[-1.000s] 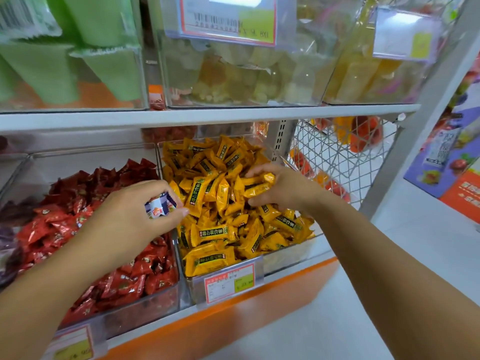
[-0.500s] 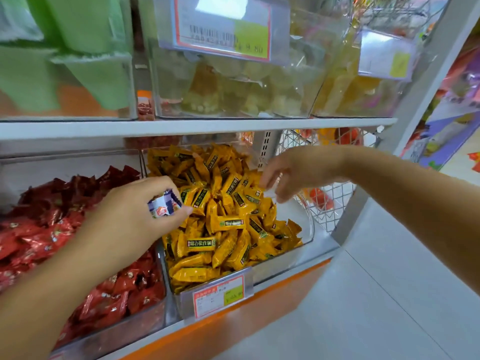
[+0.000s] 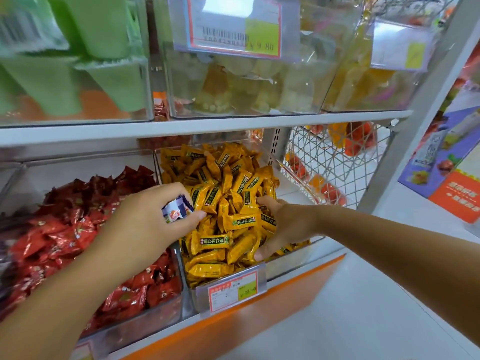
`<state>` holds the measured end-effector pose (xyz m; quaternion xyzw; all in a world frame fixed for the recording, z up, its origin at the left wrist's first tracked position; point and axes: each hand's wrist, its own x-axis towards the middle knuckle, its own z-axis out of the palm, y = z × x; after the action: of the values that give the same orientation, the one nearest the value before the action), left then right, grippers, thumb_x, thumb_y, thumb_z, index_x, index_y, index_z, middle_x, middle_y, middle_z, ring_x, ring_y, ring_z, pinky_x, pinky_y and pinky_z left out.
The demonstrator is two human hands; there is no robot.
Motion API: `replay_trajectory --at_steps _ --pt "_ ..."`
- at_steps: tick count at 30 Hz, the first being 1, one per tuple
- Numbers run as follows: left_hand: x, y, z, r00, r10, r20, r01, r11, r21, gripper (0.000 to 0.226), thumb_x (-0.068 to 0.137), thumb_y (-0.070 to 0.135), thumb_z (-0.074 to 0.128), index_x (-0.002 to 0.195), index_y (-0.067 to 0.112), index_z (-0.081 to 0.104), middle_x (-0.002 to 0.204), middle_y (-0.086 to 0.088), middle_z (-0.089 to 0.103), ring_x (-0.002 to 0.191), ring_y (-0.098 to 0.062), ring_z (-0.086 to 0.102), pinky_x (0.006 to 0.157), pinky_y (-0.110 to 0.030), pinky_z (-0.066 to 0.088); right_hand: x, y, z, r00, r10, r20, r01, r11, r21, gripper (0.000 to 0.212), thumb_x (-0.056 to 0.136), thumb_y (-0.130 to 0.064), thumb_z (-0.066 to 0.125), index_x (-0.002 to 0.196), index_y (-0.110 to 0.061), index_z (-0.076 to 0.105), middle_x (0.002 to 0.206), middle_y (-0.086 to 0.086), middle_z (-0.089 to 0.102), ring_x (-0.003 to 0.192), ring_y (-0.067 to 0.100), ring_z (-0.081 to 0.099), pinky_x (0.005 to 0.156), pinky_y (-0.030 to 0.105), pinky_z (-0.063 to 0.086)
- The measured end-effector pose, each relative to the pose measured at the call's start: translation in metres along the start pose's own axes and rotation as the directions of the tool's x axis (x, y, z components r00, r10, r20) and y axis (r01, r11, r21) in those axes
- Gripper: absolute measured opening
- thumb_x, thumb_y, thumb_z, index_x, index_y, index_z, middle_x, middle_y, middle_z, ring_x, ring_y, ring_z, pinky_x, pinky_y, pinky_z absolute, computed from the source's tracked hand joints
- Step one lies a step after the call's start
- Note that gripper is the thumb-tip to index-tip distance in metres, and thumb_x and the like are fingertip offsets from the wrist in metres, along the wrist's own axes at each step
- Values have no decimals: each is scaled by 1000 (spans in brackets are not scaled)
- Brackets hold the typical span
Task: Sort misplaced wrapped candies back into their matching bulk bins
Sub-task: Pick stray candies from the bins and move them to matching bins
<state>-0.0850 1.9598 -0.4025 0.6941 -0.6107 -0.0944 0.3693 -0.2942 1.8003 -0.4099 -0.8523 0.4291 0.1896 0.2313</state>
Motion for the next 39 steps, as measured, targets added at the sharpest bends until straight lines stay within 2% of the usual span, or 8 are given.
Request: replay_trajectory --at_steps 5,9,12,20,26,28,35,39 --pt "0 -6 1 999 -23 47 22 1000 9 25 81 47 64 73 24 57 65 1 54 57 -7 46 48 -18 32 8 5 6 999 -35 24 35 999 -11 126 67 -48 82 146 -44 -17 161 5 5 143 30 25 111 45 34" --pt "1 -7 1 999 -27 45 27 1000 6 25 81 47 65 71 25 56 65 2 54 53 -5 45 46 -18 31 4 11 9 991 -77 -110 93 984 154 117 64 -37 87 148 -35 5 151 2 34 130 23 43 105 34 40" --pt "3 -9 2 999 -25 38 25 1000 6 28 80 48 65 71 23 56 71 5 56 53 -6 45 46 -16 33 10 17 12 970 -120 -209 171 954 247 95 59 -26 90 137 -31 36 125 -5 61 112 17 59 100 40 47" --pt "5 -8 2 998 -40 37 40 999 14 30 79 49 64 72 21 57 70 3 56 52 -7 44 48 -24 32 5 10 -9 942 -74 -326 234 844 483 44 67 7 78 97 -22 63 95 4 73 87 19 71 78 39 59" --pt "5 -7 1 997 -66 47 65 998 3 31 74 54 62 72 24 58 71 4 58 54 -8 48 49 -28 34 9 -13 -49 933 52 -356 138 861 490 50 58 -21 89 98 -8 63 100 13 68 94 28 66 87 44 56" --pt "5 -8 1 996 -67 54 68 998 -8 34 70 59 59 73 25 58 70 3 58 53 -9 48 50 -28 35 4 -27 -58 934 58 -353 94 913 396 43 65 -31 86 95 -9 63 100 3 62 97 22 59 88 35 52" --pt "5 -9 -1 996 -60 60 62 998 -28 32 69 61 57 76 29 57 67 0 59 52 -11 50 50 -28 36 8 -72 -57 950 -2 -312 106 942 319 54 83 -33 72 129 -10 55 138 7 52 121 21 50 85 27 42" --pt "4 -9 -2 996 -62 57 64 998 -25 29 74 54 62 72 26 56 63 3 56 47 -8 46 45 -19 31 12 -80 -53 941 -90 -325 111 993 48 67 88 -55 57 136 -9 49 142 9 48 128 24 46 94 29 40"
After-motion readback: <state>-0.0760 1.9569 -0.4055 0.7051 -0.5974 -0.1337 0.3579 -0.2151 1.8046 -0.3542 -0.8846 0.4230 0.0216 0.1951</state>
